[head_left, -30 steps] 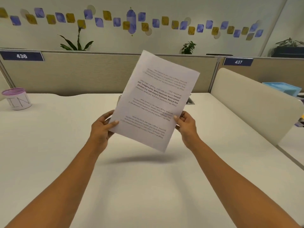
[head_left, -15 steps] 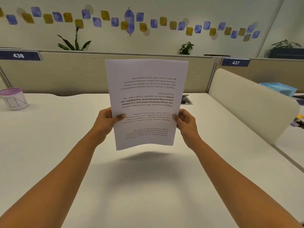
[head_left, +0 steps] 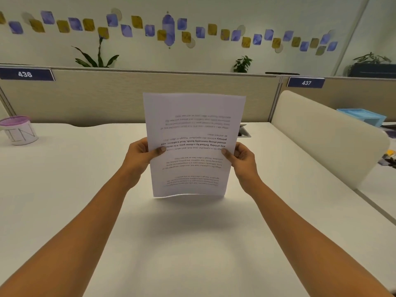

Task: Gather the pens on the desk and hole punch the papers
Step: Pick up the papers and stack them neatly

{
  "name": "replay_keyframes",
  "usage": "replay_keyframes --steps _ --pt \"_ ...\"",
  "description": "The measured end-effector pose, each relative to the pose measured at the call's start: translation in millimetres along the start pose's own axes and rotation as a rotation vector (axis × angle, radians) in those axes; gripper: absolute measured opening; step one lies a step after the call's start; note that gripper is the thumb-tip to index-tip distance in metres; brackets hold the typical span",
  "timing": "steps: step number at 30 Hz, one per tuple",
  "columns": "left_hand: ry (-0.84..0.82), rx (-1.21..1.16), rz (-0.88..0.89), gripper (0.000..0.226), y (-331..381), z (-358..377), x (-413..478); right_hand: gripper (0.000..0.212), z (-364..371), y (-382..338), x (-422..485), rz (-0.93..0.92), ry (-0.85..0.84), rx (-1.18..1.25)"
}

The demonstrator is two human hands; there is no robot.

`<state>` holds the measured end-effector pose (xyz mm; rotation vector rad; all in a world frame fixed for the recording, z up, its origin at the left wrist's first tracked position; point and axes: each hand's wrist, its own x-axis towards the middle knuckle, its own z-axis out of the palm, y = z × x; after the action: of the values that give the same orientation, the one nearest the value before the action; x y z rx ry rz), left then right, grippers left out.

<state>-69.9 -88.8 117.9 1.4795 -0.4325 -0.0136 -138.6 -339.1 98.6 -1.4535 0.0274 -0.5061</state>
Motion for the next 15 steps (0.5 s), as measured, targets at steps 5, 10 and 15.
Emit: replay_keyframes --steps 5,10,15 --pt "0.003 -0.025 -0.009 0.017 -6.9 3.2 -4.7 0.006 -1.9 6.6 -2.2 0.011 0.007 -0.018" --pt "-0.003 -0.033 -0.012 0.015 -7.8 3.7 -5.5 0.004 -3.6 5.5 -2.0 0.001 0.011 -0.037" --pt "0.044 -0.036 -0.028 0.012 -10.7 7.2 -7.7 0.012 -9.0 17.5 -8.2 0.1 0.001 -0.157"
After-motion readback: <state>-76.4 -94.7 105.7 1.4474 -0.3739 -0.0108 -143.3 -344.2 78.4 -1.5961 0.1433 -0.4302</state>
